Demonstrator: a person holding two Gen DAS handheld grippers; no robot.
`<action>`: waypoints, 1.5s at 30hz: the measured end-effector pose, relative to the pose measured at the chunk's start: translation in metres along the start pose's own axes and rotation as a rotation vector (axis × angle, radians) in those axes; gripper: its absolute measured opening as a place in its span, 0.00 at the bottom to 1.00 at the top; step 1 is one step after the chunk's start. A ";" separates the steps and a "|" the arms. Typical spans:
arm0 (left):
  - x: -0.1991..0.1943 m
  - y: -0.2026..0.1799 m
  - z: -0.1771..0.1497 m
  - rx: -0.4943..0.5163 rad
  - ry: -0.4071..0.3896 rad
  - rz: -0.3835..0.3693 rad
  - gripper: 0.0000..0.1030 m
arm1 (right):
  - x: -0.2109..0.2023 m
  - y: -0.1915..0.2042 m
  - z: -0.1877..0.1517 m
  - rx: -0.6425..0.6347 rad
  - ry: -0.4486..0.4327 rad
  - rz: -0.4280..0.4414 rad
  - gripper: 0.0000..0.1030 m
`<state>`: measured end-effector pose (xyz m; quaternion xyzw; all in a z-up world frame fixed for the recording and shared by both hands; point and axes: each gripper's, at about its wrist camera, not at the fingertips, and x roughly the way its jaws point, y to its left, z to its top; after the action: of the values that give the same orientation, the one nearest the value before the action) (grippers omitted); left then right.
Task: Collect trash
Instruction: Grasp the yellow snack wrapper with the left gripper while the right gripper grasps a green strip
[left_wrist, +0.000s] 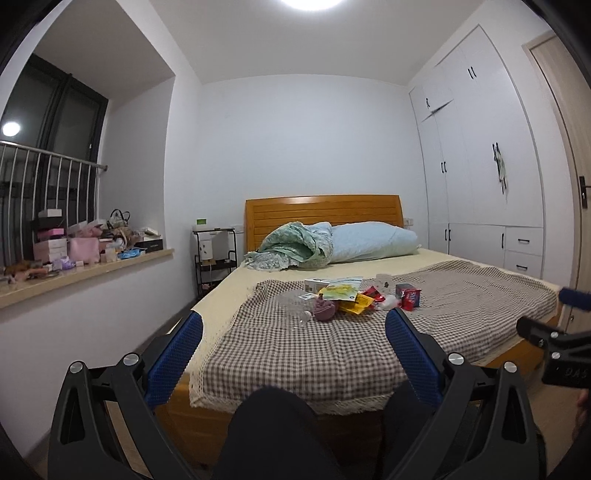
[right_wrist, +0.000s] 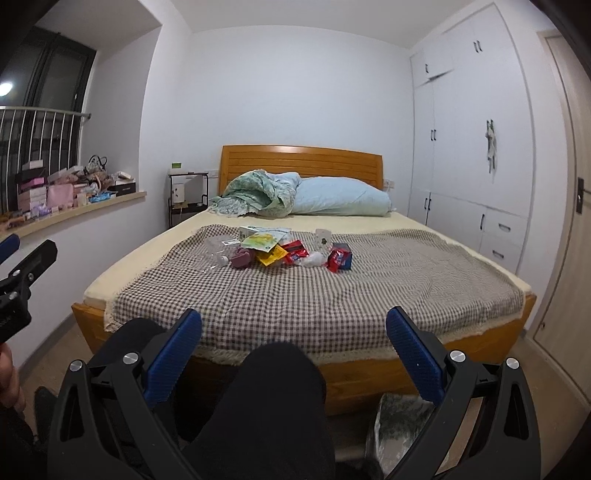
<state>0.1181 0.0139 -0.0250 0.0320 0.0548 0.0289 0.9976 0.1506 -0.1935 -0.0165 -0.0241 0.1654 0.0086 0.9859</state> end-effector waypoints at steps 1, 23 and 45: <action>0.007 0.000 -0.001 -0.002 0.003 0.000 0.93 | 0.005 0.000 0.002 -0.005 -0.004 -0.003 0.93; 0.239 0.006 -0.027 0.006 0.234 -0.002 0.93 | 0.205 0.001 0.025 0.000 0.111 0.103 0.93; 0.445 0.023 -0.059 -0.072 0.344 0.052 0.93 | 0.482 0.116 0.035 -0.772 0.157 0.040 0.64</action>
<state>0.5519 0.0673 -0.1303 -0.0079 0.2226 0.0617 0.9729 0.6144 -0.0717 -0.1463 -0.3906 0.2255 0.0875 0.8882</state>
